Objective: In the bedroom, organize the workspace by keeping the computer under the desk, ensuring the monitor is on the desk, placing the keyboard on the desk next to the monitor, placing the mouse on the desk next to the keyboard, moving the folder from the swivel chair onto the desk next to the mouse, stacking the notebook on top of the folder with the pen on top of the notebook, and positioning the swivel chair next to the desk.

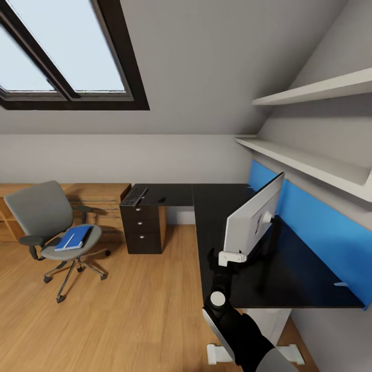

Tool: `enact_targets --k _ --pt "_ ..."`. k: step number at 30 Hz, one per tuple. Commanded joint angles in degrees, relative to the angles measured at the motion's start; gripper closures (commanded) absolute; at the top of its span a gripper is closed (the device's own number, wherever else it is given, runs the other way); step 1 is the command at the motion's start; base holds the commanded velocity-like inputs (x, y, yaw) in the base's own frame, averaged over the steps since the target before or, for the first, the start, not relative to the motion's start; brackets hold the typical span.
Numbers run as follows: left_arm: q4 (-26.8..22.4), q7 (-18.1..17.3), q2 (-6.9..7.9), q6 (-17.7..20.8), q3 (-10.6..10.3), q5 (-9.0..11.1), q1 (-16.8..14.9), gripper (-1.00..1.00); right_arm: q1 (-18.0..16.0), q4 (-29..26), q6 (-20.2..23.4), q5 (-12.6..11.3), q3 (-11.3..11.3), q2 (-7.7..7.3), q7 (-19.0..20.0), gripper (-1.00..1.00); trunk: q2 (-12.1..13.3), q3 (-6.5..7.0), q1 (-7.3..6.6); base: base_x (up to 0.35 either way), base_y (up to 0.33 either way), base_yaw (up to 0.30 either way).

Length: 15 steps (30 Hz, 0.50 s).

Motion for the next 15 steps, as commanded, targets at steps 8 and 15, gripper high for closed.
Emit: enact_targets --k 8,15 --pt "0.06 -0.44 0.0 -0.13 0.03 0.37 -0.05 -1.0 -0.08 0.05 -0.47 -0.55 0.18 -0.16 -0.26 -1.0 -0.12 -0.12 0.04 0.147 0.0 0.0" --pt "0.06 -0.48 0.0 -0.13 0.02 0.37 -0.05 -1.0 -0.08 0.11 -0.8 -0.55 0.17 -0.42 -0.26 -1.0 -0.12 -0.12 0.04 0.041 0.0 0.0"
